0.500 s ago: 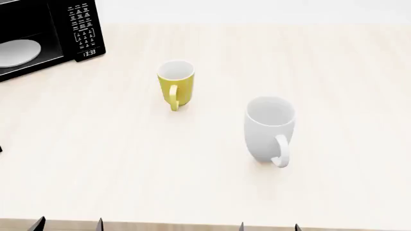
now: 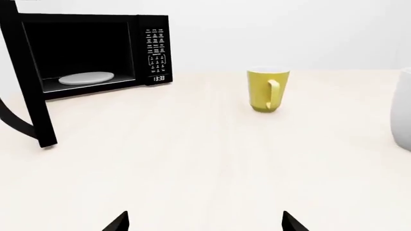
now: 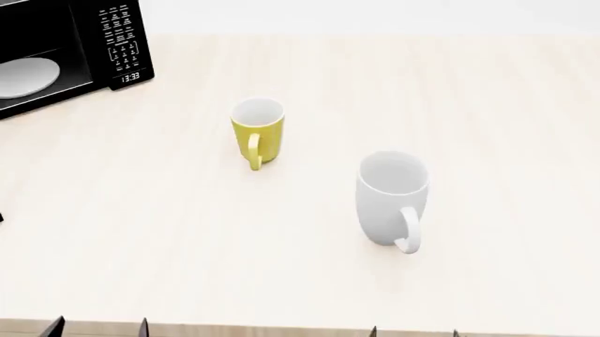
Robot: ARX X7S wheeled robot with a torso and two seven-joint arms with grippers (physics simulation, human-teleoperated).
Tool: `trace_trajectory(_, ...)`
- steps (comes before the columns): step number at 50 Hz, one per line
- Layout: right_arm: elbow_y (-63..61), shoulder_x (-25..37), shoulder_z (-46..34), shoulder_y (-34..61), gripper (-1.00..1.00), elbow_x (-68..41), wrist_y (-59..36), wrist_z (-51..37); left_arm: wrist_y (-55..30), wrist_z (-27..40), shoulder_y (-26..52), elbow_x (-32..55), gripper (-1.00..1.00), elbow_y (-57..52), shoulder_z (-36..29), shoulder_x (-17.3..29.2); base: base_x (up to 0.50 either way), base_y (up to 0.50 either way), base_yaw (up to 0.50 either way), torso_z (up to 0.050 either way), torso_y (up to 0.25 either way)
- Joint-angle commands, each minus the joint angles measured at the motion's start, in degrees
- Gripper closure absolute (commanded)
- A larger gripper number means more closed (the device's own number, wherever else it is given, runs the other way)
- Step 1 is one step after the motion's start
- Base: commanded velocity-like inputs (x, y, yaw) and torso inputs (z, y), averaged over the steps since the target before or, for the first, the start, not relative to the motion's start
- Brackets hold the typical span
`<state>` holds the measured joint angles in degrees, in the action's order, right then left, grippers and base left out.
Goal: Put the yellow and white mug to the front of the white mug.
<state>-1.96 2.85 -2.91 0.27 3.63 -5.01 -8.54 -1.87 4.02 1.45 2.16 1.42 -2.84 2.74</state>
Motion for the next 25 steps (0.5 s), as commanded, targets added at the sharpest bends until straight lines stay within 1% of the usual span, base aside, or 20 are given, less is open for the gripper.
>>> trace_trajectory(1, -12.7, 2.8, 5.4, -3.8, -1.0, 0.1, -5.1, -5.7, -0.3, 0.9, 1.0, 1.0, -1.0, -0.2, -1.0, 1.8, 0.0, 0.0, 0.0, 0.0, 0.0)
trace_trajectory(4, -17.9, 3.4, 9.0, -6.3, -1.0, -2.1, -5.8, -6.4, -1.0, 1.4, 0.2, 1.0, -1.0, -2.6, -1.2, 2.2, 0.0, 0.0, 0.0, 0.0, 0.0)
trace_trajectory(6, -20.0, 3.2, 11.0, -7.5, -1.0, -3.8, -5.2, -7.1, -1.8, 1.8, -0.9, 0.4, -1.0, -6.6, -1.6, 2.6, 0.0, 0.0, 0.0, 0.0, 0.0)
trace_trajectory(11, -21.3, 3.8, 11.0, -8.2, -1.0, -4.7, -5.3, -6.9, -4.1, 2.7, -1.6, -1.2, -1.0, -11.4, -2.7, 3.6, 0.0, 0.0, 0.0, 0.0, 0.0)
trace_trajectory(16, -22.6, 4.5, 11.6, -9.4, -1.0, -4.9, -3.9, -7.3, -7.2, 3.2, -1.4, -0.8, -1.0, -16.6, -2.1, 4.6, 0.01, 0.0, 0.0, 0.0, 0.0)
trace_trajectory(20, -22.3, 5.2, 12.2, -10.2, -1.0, -5.4, -0.6, -7.2, -9.0, 3.2, -0.5, 0.1, -1.0, -19.2, -1.9, 4.9, 0.3, -0.01, 0.0, 0.0, 0.0)
trace_trajectory(25, -21.7, 5.6, 11.6, -10.3, -1.0, -6.5, 1.3, -6.3, -9.3, 3.3, -0.4, 0.7, -1.0, -20.5, -2.2, 5.0, 0.5, -0.04, 0.0, 0.0, 0.0)
